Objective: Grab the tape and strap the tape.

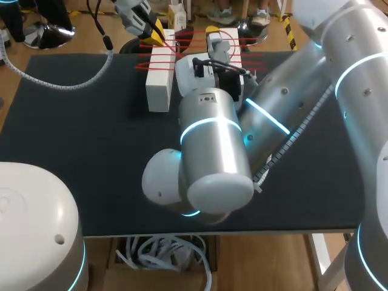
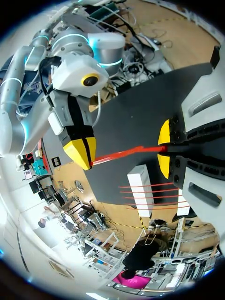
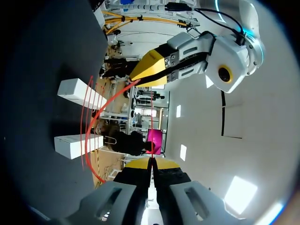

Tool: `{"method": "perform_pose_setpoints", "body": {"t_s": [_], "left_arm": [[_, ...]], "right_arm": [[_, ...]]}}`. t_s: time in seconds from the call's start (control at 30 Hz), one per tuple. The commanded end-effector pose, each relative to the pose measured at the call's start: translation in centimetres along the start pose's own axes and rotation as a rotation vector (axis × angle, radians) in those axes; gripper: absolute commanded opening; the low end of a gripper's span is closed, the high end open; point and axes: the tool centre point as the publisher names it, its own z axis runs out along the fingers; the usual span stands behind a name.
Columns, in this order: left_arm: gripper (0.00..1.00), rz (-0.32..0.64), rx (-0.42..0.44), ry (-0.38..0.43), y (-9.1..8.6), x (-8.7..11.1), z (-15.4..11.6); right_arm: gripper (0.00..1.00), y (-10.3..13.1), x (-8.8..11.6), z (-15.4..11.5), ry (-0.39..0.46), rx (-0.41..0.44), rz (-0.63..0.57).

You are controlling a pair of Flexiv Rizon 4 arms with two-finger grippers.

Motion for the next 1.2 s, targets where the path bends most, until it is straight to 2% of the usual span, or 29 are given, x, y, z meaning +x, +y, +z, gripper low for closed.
{"method": "perform_pose_setpoints", "body": {"t_s": [0.03,0.3,0.7,0.97,1.2], "left_arm": [[0.0,-0.002,-0.005,0.002,-0.1,0.0,-0.1],[0.0,-0.002,-0.005,0.002,-0.1,0.0,-0.1],[0.0,-0.002,-0.005,0.002,-0.1,0.0,-0.1],[0.0,-0.141,-0.009,0.011,0.4,-0.5,-0.5],[0.0,-0.173,-0.006,-0.005,0.2,-0.9,-0.1]], "right_arm": [[0.0,0.3,0.3,0.3,0.0,0.001,-0.012],[0.0,1.0,0.8,1.0,-0.002,-0.004,-0.023],[0.0,1.4,0.7,0.7,0.004,-0.013,-0.017],[0.0,1.4,0.5,0.9,-0.004,-0.008,-0.008],[0.0,1.1,0.3,1.3,-0.012,0.002,-0.002]]}}
